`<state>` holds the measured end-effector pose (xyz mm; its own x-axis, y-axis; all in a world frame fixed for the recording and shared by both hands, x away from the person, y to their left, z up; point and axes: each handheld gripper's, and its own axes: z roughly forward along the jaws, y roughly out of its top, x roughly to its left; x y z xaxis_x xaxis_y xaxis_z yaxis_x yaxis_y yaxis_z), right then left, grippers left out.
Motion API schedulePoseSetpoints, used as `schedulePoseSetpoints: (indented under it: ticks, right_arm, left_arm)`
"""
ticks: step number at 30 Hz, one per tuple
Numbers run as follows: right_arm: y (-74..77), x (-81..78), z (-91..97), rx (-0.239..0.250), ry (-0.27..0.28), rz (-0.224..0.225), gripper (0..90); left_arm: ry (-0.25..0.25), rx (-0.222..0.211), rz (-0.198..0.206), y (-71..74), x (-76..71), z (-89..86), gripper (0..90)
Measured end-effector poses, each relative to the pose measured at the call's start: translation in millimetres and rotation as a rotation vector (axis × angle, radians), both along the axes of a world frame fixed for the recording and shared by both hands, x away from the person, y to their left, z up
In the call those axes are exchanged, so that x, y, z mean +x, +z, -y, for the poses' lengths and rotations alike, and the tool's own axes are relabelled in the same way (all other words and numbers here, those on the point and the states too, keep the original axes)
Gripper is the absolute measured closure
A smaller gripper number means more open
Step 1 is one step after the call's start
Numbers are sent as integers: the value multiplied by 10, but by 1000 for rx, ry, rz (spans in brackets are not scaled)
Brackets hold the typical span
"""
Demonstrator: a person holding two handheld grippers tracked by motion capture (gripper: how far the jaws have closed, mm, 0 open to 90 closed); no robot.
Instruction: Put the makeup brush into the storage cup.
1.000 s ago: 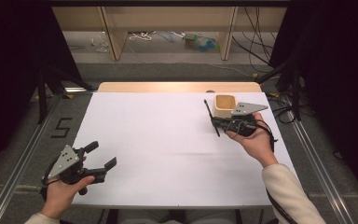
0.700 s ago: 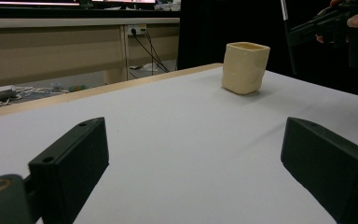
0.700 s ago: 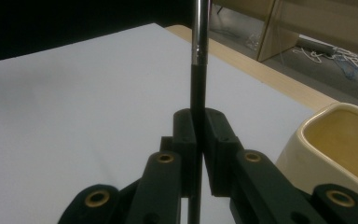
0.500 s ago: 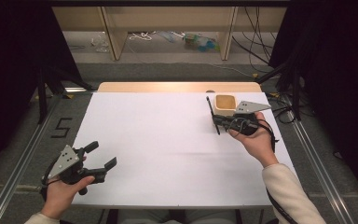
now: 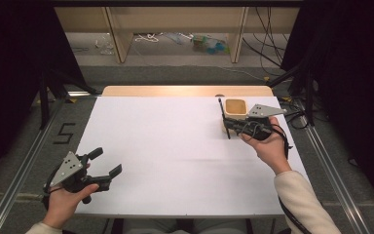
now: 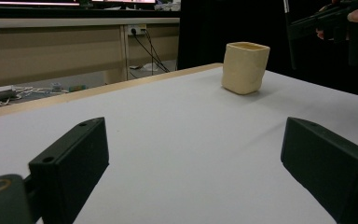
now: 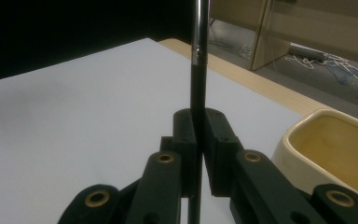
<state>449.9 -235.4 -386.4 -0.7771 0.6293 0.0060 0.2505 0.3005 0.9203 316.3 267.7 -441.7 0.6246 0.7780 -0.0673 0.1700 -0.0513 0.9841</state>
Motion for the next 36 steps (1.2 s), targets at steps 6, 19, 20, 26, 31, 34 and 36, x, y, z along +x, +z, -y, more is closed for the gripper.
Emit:
schedulePoseSetpoints:
  ticks: [6, 19, 20, 26, 31, 34, 36]
  right_arm:
    - [6, 7, 14, 19, -7, 12, 846]
    - [30, 7, 46, 43, -27, 14, 846]
    - [33, 5, 49, 45, -27, 10, 846]
    - [47, 6, 68, 51, -42, 23, 846]
    - [57, 7, 78, 62, -44, 23, 846]
    - [60, 11, 84, 68, -48, 34, 846]
    - [61, 15, 83, 77, -50, 36, 846]
  left_arm:
    - [0, 0, 0, 1, 0, 0, 72]
    - [0, -1, 0, 1, 0, 0, 72]
    - [0, -1, 0, 1, 0, 0, 72]
    - [1, 0, 0, 1, 1, -1, 72]
    - [2, 0, -1, 1, 0, 1, 72]
    - [1, -1, -1, 0, 1, 1, 72]
    - [1, 0, -1, 0, 1, 1, 72]
